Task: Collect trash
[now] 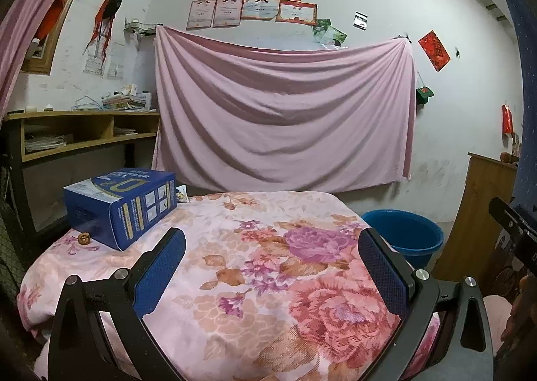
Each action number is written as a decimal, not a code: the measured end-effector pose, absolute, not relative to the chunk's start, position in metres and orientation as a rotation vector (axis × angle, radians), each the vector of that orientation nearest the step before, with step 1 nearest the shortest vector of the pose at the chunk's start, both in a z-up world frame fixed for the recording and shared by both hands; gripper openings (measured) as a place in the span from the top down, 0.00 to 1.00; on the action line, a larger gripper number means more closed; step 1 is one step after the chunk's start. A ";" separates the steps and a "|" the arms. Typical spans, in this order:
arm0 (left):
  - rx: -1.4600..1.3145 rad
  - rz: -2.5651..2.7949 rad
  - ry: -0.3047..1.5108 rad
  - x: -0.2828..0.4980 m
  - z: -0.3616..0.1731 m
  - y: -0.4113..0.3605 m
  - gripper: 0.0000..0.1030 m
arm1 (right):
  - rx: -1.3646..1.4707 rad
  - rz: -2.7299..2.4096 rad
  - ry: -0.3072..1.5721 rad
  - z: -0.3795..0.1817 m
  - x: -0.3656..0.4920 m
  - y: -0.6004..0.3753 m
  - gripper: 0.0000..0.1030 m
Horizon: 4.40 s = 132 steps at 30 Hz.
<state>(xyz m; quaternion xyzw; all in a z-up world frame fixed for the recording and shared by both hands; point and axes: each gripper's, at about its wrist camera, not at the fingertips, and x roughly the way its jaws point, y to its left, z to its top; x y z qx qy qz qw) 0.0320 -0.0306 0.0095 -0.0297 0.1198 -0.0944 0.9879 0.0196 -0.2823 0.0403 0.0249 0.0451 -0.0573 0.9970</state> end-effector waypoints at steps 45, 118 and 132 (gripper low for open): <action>-0.077 -0.136 0.262 0.051 -0.017 -0.016 0.02 | 0.000 -0.086 0.209 0.014 0.050 -0.254 0.00; -0.071 -0.136 0.262 0.049 -0.018 -0.014 0.02 | 0.002 -0.083 0.216 0.014 0.050 -0.256 0.00; -0.063 -0.132 0.269 0.050 -0.017 -0.013 0.02 | 0.003 -0.084 0.216 0.014 0.049 -0.256 0.00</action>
